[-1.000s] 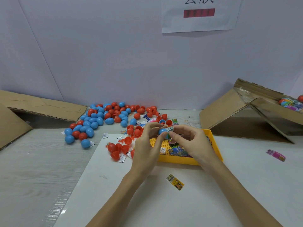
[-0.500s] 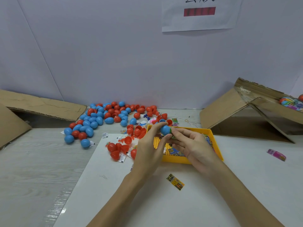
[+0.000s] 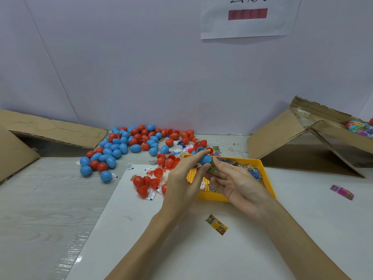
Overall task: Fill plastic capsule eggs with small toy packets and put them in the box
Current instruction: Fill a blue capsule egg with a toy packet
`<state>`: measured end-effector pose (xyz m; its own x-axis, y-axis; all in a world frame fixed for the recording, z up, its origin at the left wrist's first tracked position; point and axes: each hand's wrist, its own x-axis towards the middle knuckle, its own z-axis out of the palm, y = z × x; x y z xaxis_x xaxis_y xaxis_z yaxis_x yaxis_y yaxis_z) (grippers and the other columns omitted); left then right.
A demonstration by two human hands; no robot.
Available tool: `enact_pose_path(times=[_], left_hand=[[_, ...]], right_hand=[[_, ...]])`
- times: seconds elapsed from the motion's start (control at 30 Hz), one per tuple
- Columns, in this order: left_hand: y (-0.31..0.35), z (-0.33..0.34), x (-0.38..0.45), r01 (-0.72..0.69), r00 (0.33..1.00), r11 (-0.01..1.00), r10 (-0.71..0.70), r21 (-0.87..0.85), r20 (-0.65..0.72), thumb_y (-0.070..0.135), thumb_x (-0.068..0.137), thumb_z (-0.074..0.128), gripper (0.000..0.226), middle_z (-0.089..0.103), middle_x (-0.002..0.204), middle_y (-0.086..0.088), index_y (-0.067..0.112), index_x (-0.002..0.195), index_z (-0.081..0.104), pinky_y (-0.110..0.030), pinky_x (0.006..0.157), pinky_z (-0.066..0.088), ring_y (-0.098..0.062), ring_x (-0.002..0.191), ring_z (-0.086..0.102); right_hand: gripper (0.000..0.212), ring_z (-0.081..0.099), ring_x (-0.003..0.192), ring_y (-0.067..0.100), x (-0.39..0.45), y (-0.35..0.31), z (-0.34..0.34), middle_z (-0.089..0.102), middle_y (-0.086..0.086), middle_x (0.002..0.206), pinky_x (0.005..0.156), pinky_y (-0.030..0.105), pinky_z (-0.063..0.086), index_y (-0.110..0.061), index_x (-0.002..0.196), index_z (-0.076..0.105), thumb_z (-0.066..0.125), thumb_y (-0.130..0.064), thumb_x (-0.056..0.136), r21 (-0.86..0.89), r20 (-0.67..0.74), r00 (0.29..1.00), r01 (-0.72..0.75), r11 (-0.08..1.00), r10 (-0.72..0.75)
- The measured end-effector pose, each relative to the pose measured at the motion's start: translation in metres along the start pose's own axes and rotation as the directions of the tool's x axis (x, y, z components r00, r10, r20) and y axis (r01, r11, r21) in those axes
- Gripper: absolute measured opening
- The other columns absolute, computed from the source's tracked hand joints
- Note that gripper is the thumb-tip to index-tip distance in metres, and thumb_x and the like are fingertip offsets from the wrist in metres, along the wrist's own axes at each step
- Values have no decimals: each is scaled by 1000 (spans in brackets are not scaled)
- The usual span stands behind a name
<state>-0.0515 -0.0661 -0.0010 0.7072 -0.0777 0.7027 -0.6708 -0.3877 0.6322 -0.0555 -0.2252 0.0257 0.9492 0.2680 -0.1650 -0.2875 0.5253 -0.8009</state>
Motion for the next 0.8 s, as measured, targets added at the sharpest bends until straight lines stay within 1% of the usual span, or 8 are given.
enact_pose_path(times=[0.1,0.2,0.37,0.5,0.6,0.73,0.8], left_hand=[[-3,0,0,-21,1000,1000,21,-8,2,12,99,64,38,69,126,4,13,136,64,-37,100,54,-11,121,63],[-5,0,-1,-35,999,999,35,-16,1,14,100,61,37,70,127,3,12,137,64,-37,100,54,-13,122,63],[-7,0,-1,-56,998,998,56,-1,-17,16,102,56,36,69,126,6,18,137,63,-31,99,53,-9,121,63],[-8,1,-4,-74,997,997,75,27,-35,9,102,58,34,71,120,6,18,135,65,-26,93,53,-9,113,64],[-7,1,-4,-67,997,997,68,25,-42,7,102,58,32,72,117,5,16,132,68,-24,91,53,-10,110,66],[-3,1,-2,-17,1000,999,17,-40,-16,12,103,58,33,70,126,7,16,135,65,-29,99,53,-9,121,63],[-1,1,-1,28,1000,997,-28,-66,4,17,102,61,36,69,129,9,18,138,63,-28,100,52,-8,122,62]], right_hand=[[35,75,107,27,-1,1,1,75,19,117,71,24,61,-5,118,75,80,-23,88,38,5,1000,-16,999,16],[23,74,110,27,-1,3,2,75,18,118,72,24,60,-11,107,82,80,-24,88,44,12,999,-35,998,34],[25,73,114,27,0,4,2,74,19,121,73,24,60,-12,107,82,82,-27,87,46,34,998,-62,997,61],[25,74,110,26,-1,5,3,75,18,117,73,24,59,-11,103,82,84,-28,85,65,45,995,-96,993,93],[21,75,108,25,-1,5,4,77,17,113,71,24,59,-13,100,83,83,-28,85,57,41,995,-97,994,94],[20,75,108,25,-3,3,5,77,15,112,70,23,59,-14,100,83,81,-28,87,43,28,997,-75,996,74],[27,74,108,23,-4,1,5,76,15,117,72,23,59,-13,110,81,80,-28,88,-4,22,999,-31,1000,31]])
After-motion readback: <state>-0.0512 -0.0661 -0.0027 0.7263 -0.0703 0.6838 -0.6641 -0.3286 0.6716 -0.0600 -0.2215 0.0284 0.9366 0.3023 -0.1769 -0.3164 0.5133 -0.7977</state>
